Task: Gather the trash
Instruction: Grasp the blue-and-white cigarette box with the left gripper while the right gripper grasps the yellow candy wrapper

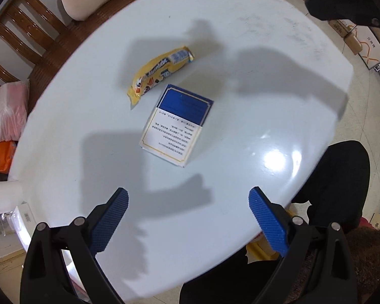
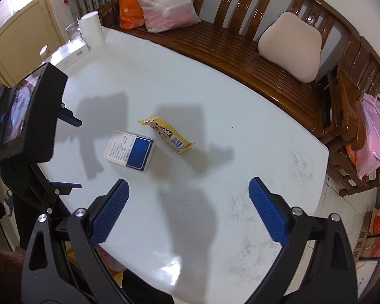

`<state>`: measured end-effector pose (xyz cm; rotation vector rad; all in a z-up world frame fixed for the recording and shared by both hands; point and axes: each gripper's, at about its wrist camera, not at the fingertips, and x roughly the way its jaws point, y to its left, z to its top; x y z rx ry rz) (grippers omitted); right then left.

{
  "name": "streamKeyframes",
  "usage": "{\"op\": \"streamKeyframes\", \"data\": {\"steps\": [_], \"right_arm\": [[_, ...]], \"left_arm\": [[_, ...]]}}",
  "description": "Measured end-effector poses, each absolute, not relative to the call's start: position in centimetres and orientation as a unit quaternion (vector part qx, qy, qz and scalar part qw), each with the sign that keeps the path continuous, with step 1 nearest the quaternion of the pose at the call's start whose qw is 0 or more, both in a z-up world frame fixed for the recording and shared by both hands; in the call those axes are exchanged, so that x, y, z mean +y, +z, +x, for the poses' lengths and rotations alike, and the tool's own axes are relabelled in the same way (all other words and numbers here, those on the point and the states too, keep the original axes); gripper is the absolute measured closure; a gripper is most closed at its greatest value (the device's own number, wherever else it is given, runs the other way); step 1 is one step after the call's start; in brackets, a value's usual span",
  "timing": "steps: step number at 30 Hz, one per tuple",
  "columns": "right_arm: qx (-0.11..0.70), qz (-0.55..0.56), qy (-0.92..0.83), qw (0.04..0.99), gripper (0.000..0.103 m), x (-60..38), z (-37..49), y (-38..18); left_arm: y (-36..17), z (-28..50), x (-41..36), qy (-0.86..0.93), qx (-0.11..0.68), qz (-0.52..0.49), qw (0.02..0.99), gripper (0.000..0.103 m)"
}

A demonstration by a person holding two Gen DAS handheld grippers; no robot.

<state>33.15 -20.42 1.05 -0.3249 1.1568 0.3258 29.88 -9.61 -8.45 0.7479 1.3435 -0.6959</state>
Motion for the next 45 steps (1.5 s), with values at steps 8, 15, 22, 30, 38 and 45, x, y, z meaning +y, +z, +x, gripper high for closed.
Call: {"op": "streamKeyframes", "data": {"steps": [8, 15, 22, 30, 38, 45], "right_arm": [[0.563, -0.170, 0.156, 0.794, 0.010, -19.4, 36.7, -3.1], [0.576, -0.186, 0.170, 0.778, 0.010, -18.2, 39.0, -6.1], [0.586, -0.199, 0.176, 0.765, 0.010, -17.4, 40.3, -8.5], [0.596, -0.204, 0.188, 0.754, 0.010, -16.3, 41.9, -10.8], [0.598, -0.199, 0.200, 0.750, 0.012, -15.6, 43.2, -12.5], [0.604, -0.174, 0.214, 0.748, 0.041, -15.7, 43.8, -13.1]], "left_arm": [[-11.6, 32.3, -10.3, -0.312, 0.598, 0.337, 0.657, 0.010], [-13.5, 33.7, -10.6, -0.317, 0.601, 0.337, 0.651, 0.010], [-14.7, 34.7, -10.6, -0.325, 0.606, 0.336, 0.643, 0.010], [-15.4, 35.0, -10.9, -0.329, 0.611, 0.325, 0.643, 0.010], [-15.5, 35.9, -10.6, -0.336, 0.608, 0.311, 0.649, 0.009], [-15.2, 35.8, -9.5, -0.338, 0.602, 0.301, 0.658, 0.009]]}}
